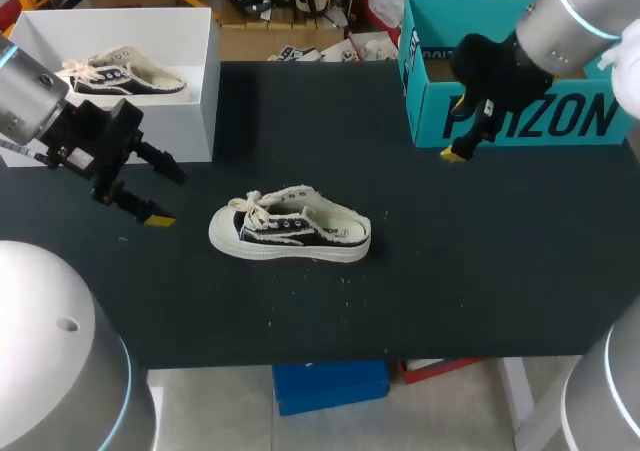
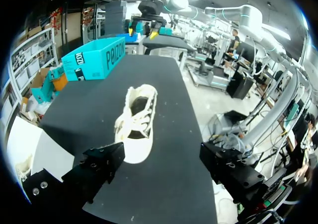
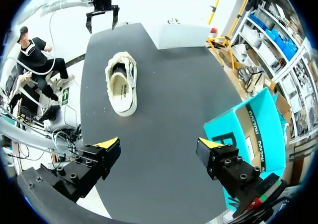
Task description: Take the shoe out of the shoebox, open the shoe tongue, remove and reinsert the insole, then place the shoe into the shoebox
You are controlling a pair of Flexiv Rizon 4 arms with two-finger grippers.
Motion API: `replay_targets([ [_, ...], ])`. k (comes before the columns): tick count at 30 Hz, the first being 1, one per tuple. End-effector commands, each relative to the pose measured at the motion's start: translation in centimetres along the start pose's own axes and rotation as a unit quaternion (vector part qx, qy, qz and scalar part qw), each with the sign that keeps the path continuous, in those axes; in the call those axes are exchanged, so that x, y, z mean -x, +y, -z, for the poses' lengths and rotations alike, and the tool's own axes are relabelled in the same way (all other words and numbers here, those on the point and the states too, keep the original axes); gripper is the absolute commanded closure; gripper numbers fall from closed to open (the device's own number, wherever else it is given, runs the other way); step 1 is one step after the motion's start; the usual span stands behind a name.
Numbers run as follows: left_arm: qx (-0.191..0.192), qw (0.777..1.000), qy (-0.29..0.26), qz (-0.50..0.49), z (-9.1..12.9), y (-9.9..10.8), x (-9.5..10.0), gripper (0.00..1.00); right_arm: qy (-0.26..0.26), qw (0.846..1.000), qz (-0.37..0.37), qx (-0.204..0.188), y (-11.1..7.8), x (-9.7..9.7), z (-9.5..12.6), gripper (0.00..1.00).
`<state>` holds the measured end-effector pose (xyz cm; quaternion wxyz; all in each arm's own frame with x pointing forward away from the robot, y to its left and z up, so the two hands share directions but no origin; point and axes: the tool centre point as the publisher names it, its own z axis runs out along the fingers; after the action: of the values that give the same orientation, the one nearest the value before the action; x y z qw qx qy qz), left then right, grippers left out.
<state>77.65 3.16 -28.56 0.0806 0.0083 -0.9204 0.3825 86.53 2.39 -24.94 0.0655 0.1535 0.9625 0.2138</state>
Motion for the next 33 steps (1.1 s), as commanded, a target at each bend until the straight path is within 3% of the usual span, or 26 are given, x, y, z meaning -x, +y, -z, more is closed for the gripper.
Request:
replay_targets([
  [1, 0.000, 1.000, -0.001, -0.001, -0.1, 0.1, 0.0, 0.00, -0.006, 0.999, 0.004, 0.054, 0.0, -0.9, -1.8, 0.00],
  [16, 0.000, 1.000, -0.001, -0.001, -0.1, 0.1, 0.0, 0.00, 0.016, 0.993, 0.045, 0.107, 1.8, -3.5, -6.0, 0.00],
  [33, 0.000, 1.000, -0.001, -0.001, -0.1, 0.1, 0.0, 0.00, 0.025, 0.992, 0.064, 0.106, 1.9, -4.2, -6.7, 0.00],
])
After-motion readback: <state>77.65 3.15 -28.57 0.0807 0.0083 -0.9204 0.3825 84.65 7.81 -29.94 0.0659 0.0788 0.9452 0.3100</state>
